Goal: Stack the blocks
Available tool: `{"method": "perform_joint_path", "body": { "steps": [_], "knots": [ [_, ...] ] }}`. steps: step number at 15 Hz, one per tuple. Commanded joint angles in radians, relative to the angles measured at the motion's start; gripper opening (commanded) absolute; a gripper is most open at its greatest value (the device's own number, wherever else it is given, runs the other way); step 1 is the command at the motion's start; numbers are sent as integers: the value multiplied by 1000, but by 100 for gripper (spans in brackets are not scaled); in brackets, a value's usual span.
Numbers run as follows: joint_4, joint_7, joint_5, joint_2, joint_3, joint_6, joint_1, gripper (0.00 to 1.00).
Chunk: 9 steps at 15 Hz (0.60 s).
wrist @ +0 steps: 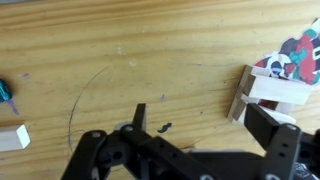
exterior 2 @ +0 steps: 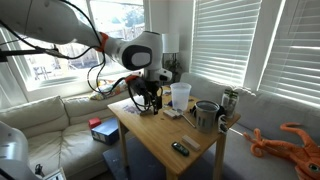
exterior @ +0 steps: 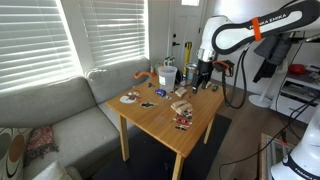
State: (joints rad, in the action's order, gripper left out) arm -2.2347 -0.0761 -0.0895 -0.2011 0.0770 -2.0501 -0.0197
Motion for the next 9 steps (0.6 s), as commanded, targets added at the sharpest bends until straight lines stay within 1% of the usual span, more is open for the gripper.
{"method": "perform_joint_path", "body": {
  "steps": [1, 8, 9],
  "knots": [
    [3, 2, -2, 1, -11, 4, -12, 100],
    [4, 2, -2, 1, -11, 6, -12, 100],
    [4, -18, 0, 0, -19, 8, -8, 100]
  ]
}}
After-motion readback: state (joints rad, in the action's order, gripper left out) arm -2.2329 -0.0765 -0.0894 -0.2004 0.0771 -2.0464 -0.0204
